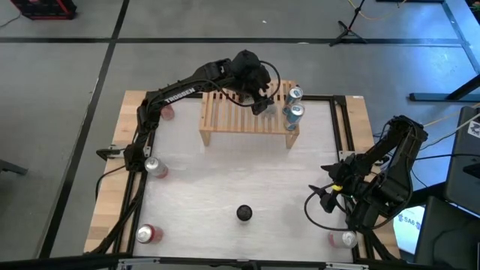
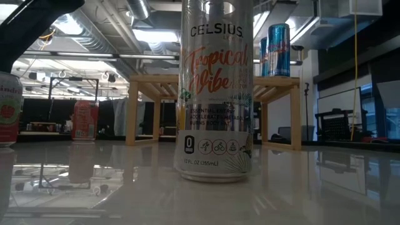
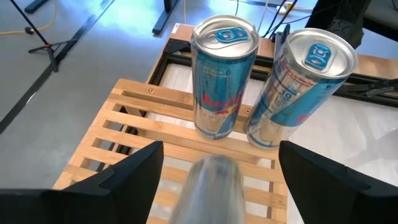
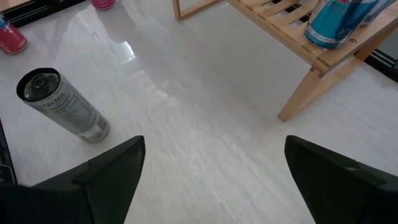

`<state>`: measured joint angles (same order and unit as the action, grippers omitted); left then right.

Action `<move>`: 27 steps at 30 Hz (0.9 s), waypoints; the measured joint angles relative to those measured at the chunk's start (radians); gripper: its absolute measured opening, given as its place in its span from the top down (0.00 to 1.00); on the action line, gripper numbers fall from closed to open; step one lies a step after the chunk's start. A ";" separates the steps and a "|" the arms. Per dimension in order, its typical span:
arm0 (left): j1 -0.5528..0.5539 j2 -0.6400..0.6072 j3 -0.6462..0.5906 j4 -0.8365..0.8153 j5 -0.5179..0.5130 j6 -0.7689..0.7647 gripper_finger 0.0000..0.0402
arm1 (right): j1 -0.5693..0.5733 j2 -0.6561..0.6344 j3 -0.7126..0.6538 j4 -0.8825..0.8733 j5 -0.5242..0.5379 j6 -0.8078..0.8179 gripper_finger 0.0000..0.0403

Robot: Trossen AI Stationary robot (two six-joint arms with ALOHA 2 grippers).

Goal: Place canned beverage on shelf
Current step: Put the top white and yellow soda can on the shelf

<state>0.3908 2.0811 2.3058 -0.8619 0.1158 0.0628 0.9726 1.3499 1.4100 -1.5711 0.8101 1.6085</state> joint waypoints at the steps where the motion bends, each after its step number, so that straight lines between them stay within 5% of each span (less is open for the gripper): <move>1: 0.000 0.000 0.000 -0.002 0.000 0.000 0.23 | 0.000 0.000 0.000 0.000 0.000 0.000 0.07; 17: 0.003 -0.071 0.000 -0.040 -0.001 -0.004 0.23 | 0.002 0.000 0.000 0.000 -0.017 -0.001 0.07; 27: 0.010 -0.183 0.000 -0.399 0.001 0.042 0.23 | 0.002 0.000 0.000 0.000 -0.017 -0.012 0.07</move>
<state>0.4012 1.8984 2.3062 -1.2609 0.1168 0.1048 0.9748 1.3499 1.4097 -1.5711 0.7929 1.5968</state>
